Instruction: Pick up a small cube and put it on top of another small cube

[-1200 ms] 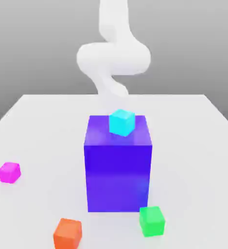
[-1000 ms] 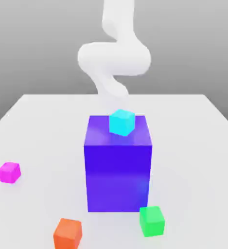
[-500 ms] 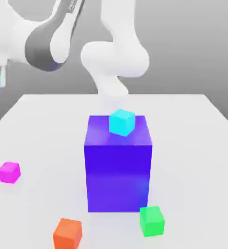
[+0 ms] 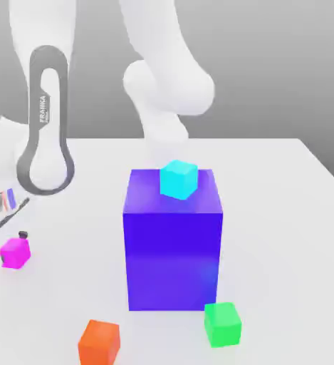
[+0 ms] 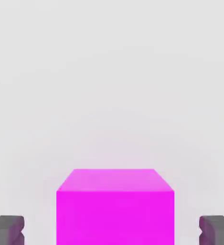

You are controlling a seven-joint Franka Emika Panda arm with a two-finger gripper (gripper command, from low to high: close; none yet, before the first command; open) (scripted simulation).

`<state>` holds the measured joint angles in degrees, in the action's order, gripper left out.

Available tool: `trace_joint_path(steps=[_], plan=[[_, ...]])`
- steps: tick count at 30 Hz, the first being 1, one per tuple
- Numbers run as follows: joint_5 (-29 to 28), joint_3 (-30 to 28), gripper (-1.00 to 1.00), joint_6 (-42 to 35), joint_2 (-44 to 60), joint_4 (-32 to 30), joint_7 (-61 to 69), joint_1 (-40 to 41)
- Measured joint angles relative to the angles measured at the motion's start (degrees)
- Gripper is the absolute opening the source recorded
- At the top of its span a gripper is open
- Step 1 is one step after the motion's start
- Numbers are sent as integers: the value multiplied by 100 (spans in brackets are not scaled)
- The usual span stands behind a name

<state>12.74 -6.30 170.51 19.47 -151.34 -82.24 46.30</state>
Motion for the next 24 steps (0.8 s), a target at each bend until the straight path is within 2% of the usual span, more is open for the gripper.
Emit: trace_joint_path(steps=[5, 11, 24], plan=[[2, 32, -100, 25, 22, 4, 1, 31], [-734, -394, -100, -818, -1056, -216, -524, -254], [-1435, 711, -100, -1180, -1229, 40, 1464, -932]])
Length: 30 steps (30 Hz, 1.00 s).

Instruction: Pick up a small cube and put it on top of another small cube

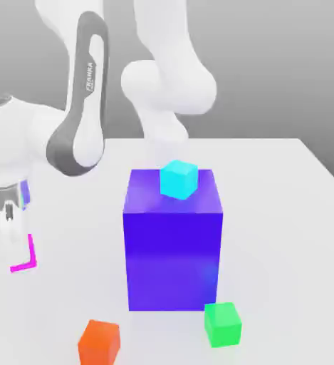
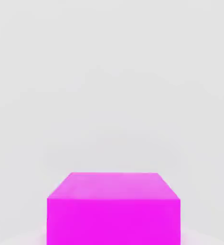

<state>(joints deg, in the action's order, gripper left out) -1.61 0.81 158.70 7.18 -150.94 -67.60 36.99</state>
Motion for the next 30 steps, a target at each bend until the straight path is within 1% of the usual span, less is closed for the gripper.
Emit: trace_joint_path(steps=[16, 27, 30], plan=[[-485, 1446, -100, -370, -84, 269, 2747, -884], [-624, 2391, -100, -620, -135, 453, 4775, -1595], [-566, 2585, -100, -681, -194, 442, 5242, -1740]])
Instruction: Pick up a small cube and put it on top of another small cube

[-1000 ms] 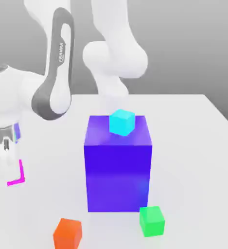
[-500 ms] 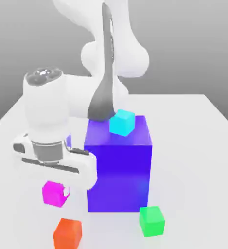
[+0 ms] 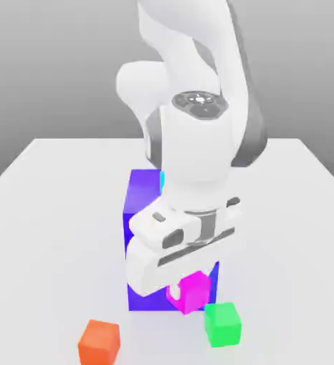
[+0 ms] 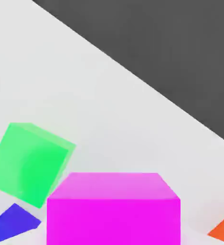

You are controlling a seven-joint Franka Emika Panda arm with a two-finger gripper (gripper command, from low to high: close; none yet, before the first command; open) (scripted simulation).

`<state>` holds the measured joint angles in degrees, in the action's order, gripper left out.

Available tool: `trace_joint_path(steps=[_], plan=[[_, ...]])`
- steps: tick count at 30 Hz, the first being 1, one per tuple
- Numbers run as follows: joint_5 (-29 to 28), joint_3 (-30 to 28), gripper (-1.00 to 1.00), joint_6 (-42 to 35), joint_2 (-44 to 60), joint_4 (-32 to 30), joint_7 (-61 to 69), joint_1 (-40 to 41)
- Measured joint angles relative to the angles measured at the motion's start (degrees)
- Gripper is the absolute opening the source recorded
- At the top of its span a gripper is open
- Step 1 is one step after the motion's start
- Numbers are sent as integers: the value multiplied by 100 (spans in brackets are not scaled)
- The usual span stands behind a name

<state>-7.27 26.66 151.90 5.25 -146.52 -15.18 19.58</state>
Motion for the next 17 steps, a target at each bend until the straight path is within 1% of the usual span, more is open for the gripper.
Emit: trace_joint_path(steps=[6, 8, 11, 13, 14, 17], plan=[[258, 317, -100, -113, -165, -80, 895, -289], [340, 302, -100, -74, -172, -153, 932, -221], [-210, 77, -100, 337, 328, -143, 515, -333], [-692, -242, -100, 666, 735, -110, 160, -552], [-849, -354, 100, 772, 866, -98, 43, -629], [-849, -354, 100, 771, 866, -99, 43, -629]])
